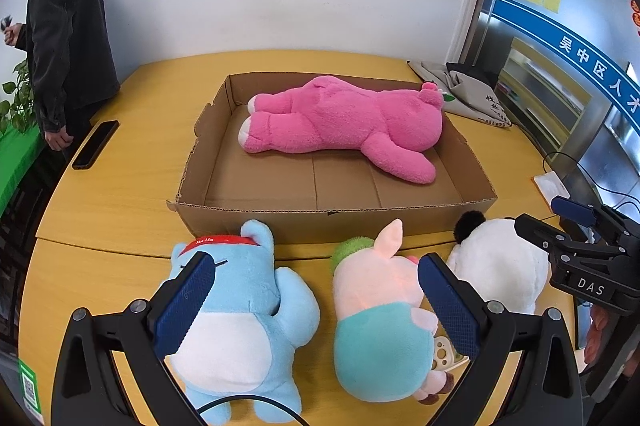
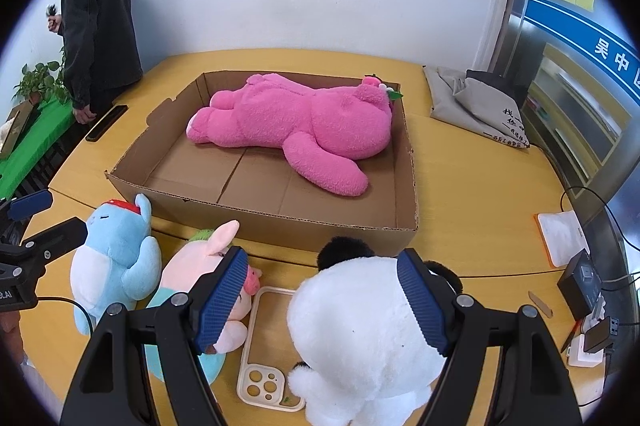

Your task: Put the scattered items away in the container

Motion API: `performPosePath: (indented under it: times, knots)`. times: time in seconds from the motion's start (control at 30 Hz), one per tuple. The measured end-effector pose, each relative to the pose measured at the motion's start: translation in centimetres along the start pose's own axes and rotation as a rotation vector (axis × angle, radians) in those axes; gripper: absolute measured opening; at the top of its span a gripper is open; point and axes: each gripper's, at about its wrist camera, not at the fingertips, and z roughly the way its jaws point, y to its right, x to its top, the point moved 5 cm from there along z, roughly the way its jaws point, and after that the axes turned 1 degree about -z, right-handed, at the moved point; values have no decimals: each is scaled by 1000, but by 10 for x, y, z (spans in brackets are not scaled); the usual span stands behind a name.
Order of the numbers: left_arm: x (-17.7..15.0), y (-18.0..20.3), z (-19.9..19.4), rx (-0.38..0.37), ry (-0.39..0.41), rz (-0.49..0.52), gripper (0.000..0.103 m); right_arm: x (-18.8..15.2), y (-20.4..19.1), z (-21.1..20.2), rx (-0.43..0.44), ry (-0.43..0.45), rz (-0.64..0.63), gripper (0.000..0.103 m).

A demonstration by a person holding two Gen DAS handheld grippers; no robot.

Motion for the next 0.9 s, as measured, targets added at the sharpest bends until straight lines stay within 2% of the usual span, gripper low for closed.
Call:
performPosePath:
  times: [0.9]
  knots:
    - [0, -7, 7, -16, -4, -14, 103, 5, -4, 7, -1, 11, 0, 77]
